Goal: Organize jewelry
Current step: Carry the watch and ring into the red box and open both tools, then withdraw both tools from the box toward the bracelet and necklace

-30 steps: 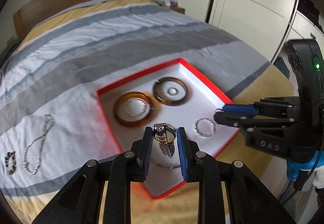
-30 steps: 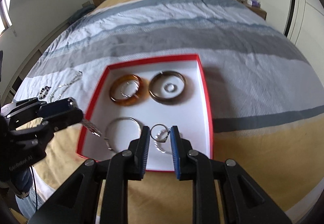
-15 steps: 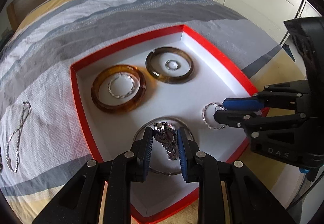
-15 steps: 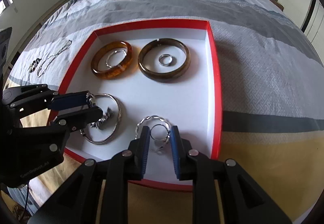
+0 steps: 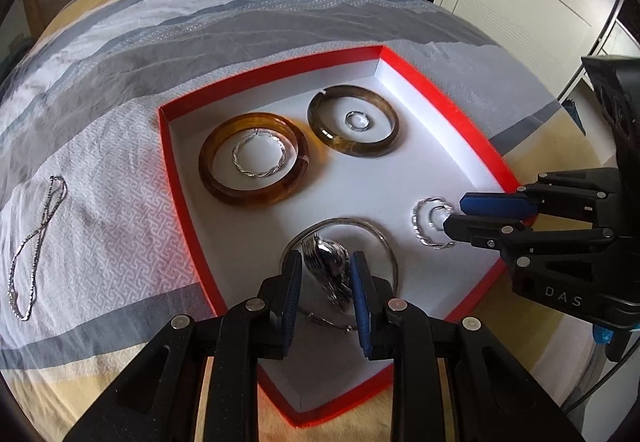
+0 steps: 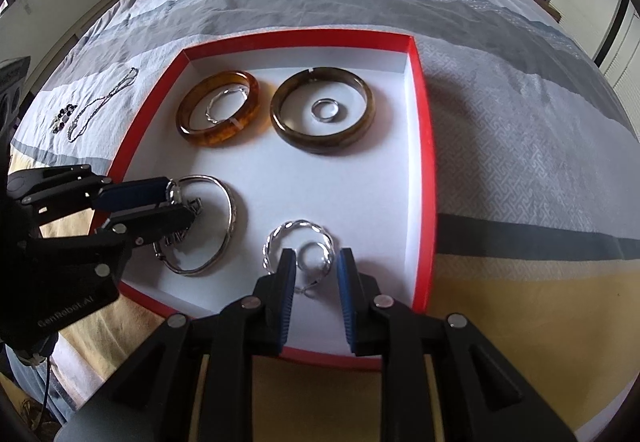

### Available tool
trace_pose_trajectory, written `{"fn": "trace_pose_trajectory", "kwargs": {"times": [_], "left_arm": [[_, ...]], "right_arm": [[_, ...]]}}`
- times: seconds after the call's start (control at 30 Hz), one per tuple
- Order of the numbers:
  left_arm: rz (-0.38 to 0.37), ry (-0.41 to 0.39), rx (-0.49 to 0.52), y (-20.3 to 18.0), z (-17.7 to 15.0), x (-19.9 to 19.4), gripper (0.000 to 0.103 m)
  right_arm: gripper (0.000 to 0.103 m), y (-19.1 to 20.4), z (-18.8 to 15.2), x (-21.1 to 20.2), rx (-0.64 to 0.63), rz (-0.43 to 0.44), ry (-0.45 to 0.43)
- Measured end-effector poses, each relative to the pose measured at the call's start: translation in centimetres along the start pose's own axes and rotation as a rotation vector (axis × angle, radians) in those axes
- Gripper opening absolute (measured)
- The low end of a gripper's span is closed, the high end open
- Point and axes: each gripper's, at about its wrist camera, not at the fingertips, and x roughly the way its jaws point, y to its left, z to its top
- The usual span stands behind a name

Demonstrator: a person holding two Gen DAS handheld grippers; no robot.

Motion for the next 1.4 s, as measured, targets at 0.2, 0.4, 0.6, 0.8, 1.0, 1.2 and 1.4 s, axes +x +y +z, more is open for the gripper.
{"fn": "trace_pose_trajectory", "kwargs": {"times": [0.2, 0.4, 0.6, 0.8, 1.0, 1.2, 1.4], "left_arm": [[-0.006, -0.033, 0.006, -0.6, -0.4, -2.7, 0.03], [-0.006, -0.105, -0.017, -0.6, -1.1, -6.8, 0.032], [0.001, -0.159, -0.037, 0.1, -3.3, -11.2, 0.04], [0.062, -0.179, -0.048, 1.6, -6.6, -14.9, 0.041], [0.113, -0.223, -0.105, 4.0, -9.5, -18.9, 0.045], [0.144, -0.266, -0.143, 6.5, -12.6, -22.2, 0.051], [0.201, -0.273, -0.177, 10.4, -15.8, -24.2, 0.051]], "right_arm": [[0.021, 0.1, -0.5, -2.0, 0.019, -0.022, -0.021], [0.021, 0.6, -0.9, -5.2, 0.044, -0.041, -0.071], [0.021, 1.9, -1.9, -8.6, 0.095, -0.032, -0.14], [0.025, 4.8, -3.0, -11.0, 0.092, -0.018, -0.185], [0.026, 8.2, -3.7, -13.4, 0.057, -0.011, -0.224], [0.031, 12.0, -3.9, -15.4, 0.023, -0.003, -0.255], [0.032, 15.7, -3.2, -15.4, 0.002, 0.01, -0.255]]}}
